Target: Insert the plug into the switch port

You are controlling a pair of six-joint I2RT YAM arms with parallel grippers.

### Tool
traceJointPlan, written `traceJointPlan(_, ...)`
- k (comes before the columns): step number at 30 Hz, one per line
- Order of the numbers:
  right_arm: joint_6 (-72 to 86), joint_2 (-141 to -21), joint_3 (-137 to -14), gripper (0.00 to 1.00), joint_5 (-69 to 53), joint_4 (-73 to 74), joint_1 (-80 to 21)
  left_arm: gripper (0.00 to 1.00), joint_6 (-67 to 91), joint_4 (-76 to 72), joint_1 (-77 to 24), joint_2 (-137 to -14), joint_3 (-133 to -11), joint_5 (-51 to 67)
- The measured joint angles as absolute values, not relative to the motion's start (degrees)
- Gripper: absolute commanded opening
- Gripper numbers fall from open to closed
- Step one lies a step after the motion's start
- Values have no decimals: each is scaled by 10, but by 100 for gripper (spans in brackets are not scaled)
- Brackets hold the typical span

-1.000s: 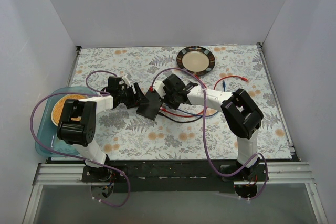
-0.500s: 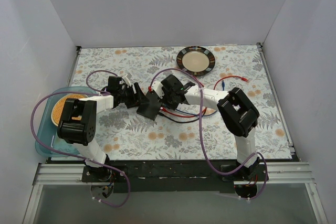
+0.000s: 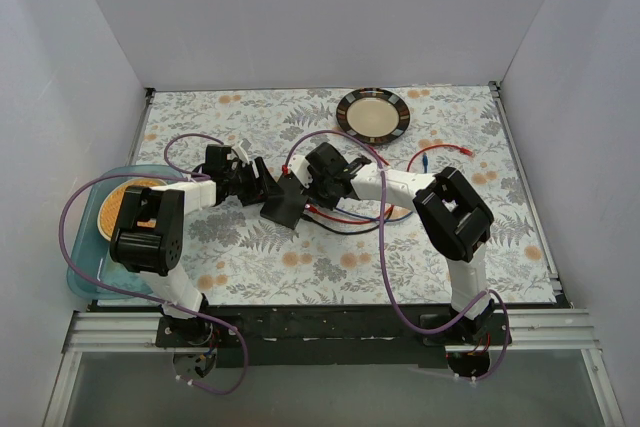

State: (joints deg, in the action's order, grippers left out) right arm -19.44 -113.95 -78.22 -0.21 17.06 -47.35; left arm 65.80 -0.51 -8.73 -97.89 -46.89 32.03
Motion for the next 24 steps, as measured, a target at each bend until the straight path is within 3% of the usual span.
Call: traceJointPlan(24,-194,-1138,-787,1,34,171,-483,56,654,-7,-86,-983,-471,322)
